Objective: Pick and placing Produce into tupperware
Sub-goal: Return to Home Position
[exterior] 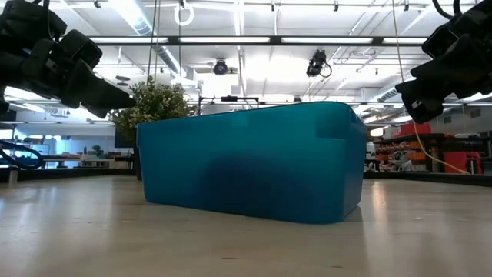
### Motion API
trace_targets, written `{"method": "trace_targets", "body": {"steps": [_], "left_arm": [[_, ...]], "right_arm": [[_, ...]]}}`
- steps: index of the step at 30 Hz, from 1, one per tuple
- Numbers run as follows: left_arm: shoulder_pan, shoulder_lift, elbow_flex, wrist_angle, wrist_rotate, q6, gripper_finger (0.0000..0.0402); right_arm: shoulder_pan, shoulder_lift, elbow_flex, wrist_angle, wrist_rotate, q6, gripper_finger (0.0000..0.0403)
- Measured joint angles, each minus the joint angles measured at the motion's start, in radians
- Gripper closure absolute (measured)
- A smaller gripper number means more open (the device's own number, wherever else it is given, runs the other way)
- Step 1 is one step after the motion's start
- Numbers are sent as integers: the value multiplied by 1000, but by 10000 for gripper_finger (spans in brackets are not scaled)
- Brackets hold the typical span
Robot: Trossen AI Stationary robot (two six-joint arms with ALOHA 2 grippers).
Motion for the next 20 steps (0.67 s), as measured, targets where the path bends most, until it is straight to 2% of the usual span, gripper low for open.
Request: {"method": "trace_targets", "body": {"steps": [12, 20], "left_arm": [[0, 0, 0, 0, 0, 0, 253], [0, 0, 0, 0, 0, 0, 263]], "right_arm": [[0, 0, 0, 0, 0, 0, 243], [0, 0, 0, 0, 0, 0, 243]]}}
